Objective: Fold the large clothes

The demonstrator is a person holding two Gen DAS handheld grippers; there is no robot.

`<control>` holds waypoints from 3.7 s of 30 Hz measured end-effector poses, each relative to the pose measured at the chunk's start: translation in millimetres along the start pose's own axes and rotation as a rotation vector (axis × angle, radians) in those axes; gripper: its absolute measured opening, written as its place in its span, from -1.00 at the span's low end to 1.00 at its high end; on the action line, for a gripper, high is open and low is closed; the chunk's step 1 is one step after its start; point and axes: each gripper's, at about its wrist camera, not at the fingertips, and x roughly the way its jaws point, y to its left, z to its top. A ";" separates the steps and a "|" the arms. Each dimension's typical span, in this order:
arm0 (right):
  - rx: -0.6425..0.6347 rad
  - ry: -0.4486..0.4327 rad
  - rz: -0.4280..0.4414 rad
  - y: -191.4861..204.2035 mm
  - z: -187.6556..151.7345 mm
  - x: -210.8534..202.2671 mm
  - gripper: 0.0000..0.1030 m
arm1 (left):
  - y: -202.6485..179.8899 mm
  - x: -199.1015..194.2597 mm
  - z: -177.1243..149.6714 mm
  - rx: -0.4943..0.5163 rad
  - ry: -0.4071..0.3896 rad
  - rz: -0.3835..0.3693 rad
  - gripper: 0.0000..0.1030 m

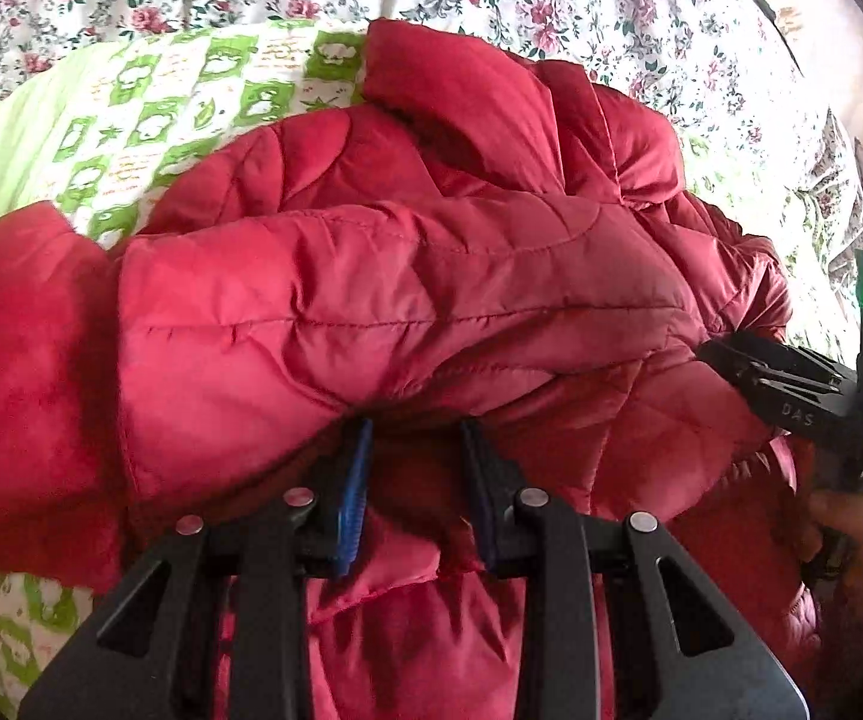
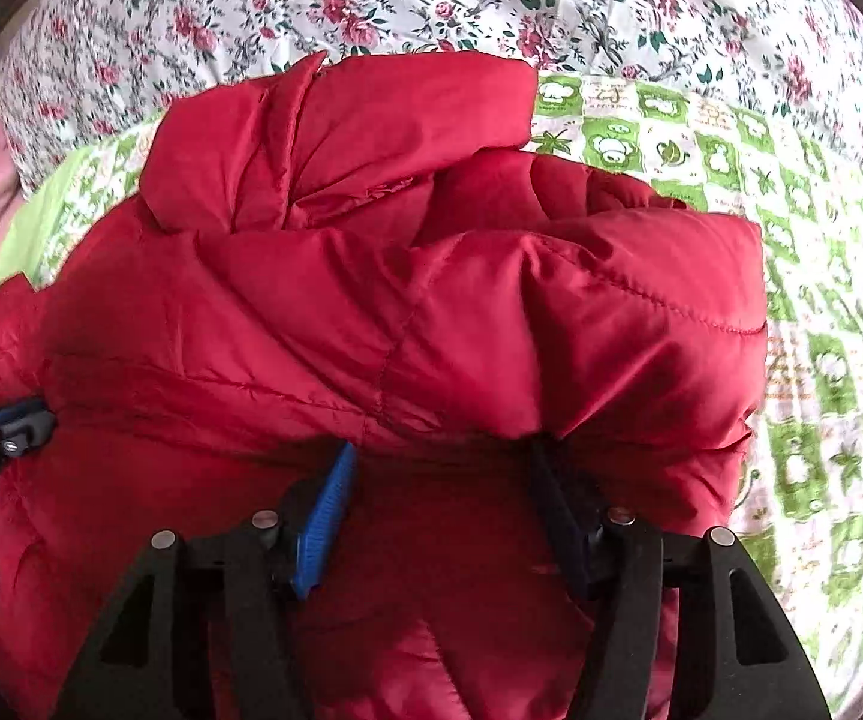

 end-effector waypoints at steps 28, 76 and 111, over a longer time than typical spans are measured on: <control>-0.050 -0.023 0.238 58.1 -19.5 -61.9 0.32 | 147.5 -103.5 -78.9 -0.374 -0.099 0.028 -0.27; -0.158 -0.020 0.339 65.9 -94.7 -144.7 0.35 | 266.4 -192.9 -42.4 -0.602 -0.454 0.172 -0.90; 0.181 -0.109 0.376 -44.7 -68.0 -141.8 0.27 | -71.6 -104.6 14.8 0.031 -0.319 -0.256 -0.91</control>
